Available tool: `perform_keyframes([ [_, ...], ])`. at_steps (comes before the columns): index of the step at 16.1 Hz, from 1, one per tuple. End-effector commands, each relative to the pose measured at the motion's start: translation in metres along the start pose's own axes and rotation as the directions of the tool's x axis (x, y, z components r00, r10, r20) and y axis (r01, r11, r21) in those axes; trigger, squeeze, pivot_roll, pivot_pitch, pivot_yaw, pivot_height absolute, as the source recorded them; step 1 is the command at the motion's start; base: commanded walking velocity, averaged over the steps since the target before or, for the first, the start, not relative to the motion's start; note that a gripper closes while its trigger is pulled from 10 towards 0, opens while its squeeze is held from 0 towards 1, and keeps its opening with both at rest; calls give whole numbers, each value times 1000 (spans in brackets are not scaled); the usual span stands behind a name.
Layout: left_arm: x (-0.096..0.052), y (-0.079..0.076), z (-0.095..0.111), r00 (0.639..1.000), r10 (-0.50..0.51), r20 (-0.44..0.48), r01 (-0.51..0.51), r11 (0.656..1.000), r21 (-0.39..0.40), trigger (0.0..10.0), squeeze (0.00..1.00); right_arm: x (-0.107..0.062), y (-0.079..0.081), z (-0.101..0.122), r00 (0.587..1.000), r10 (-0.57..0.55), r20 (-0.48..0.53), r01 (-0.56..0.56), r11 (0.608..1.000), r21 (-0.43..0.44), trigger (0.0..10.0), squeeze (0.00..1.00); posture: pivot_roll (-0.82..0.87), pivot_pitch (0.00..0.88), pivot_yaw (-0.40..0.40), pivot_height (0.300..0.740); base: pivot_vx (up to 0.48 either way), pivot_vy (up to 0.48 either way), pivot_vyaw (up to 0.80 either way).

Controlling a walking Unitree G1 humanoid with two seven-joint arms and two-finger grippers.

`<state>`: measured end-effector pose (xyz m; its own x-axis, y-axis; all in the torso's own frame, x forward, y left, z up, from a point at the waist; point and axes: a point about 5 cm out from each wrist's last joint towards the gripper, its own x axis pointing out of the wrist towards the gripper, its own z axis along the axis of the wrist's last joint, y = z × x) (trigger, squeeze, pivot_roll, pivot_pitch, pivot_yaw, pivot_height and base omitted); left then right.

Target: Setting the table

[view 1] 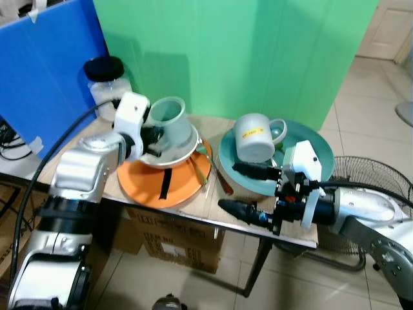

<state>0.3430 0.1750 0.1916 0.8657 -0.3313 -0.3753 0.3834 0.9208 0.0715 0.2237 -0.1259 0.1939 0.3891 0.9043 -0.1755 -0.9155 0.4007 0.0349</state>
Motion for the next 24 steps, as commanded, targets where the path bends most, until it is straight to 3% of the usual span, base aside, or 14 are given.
perform_keyframes([
  [1, -7, -1, 7, 999, 6, 51, -6, 1000, -4, 0, 0, -4, -1, 5, 1000, -20, 17, 20, 1000, -23, 10000, 0, 111, 0, 48, 740, 0, 0, 0],
  [3, -16, -8, 16, 991, -13, 134, 15, 1000, -13, 0, 0, -5, 1, 4, 999, -30, 24, 30, 999, -13, 10000, 0, 113, 0, 48, 740, 0, 0, 0],
  [6, -28, -13, 11, 986, 24, 165, -19, 999, -37, 0, 0, -4, 3, 2, 999, -40, 32, 40, 999, -3, 10000, 0, 117, 0, 44, 740, 0, 0, 0],
  [8, -41, -27, 20, 940, -31, 339, 44, 998, -32, 0, 0, -5, -2, 5, 987, -145, 76, 146, 989, -10, 10000, 0, 122, 0, 33, 740, 0, 0, 0],
  [9, -53, -43, 25, 879, -116, 462, 133, 991, -4, 0, 0, -3, -8, 8, 950, -277, 145, 279, 960, 6, 10000, 0, 122, 0, 28, 740, 0, 0, 0],
  [10, -56, -47, 26, 860, -141, 491, 159, 987, 6, 0, 0, -2, -10, 9, 933, -320, 165, 320, 947, 23, 10000, 0, 122, 0, 26, 740, 0, 0, 0],
  [13, -76, -71, 23, 744, -276, 609, 394, 917, -64, 0, 0, -4, -16, 9, 758, -592, 275, 586, 803, 112, 10000, 0, 126, 0, 17, 740, 0, 0, 0],
  [16, -83, -74, 15, 699, -311, 644, 457, 887, -68, 0, 0, -20, -29, 1, 569, -782, 255, 778, 612, 141, 10000, 0, 116, 0, 18, 740, 0, 0, 0],
  [17, -85, -74, 13, 700, -309, 644, 457, 886, -71, 0, 0, -25, -32, -2, 535, -810, 241, 805, 575, 147, 10000, 0, 112, 0, 22, 740, 0, 0, -788],
  [18, -85, -74, 13, 703, -309, 640, 454, 888, -70, 0, 0, -26, -32, -3, 531, -813, 238, 808, 571, 148, 10000, 0, 109, 0, 26, 740, 0, 0, -788],
  [20, -84, -75, 7, 740, -304, 601, 409, 912, -42, 0, 0, -26, -30, -6, 498, -837, 228, 838, 532, 124, 10000, 0, 104, 0, 37, 740, 0, 0, -784],
  [21, -81, -78, 6, 759, -285, 586, 361, 933, -14, 9922, 0, -26, -28, -8, 480, -849, 221, 844, 516, 145, 10000, 0, 104, 0, 41, 740, 0, 0, -781],
  [23, -73, -84, 8, 792, -242, 560, 275, 961, 26, 10000, 0, -29, -28, -10, 409, -890, 203, 877, 445, 181, 10000, 0, 97, 0, 42, 740, 0, 0, -778],
  [24, -69, -88, 9, 810, -219, 543, 237, 971, 39, 10000, 0, -34, -31, -8, 308, -923, 230, 918, 352, 184, 10000, 0, 88, 0, 41, 740, 0, 0, -775],
])
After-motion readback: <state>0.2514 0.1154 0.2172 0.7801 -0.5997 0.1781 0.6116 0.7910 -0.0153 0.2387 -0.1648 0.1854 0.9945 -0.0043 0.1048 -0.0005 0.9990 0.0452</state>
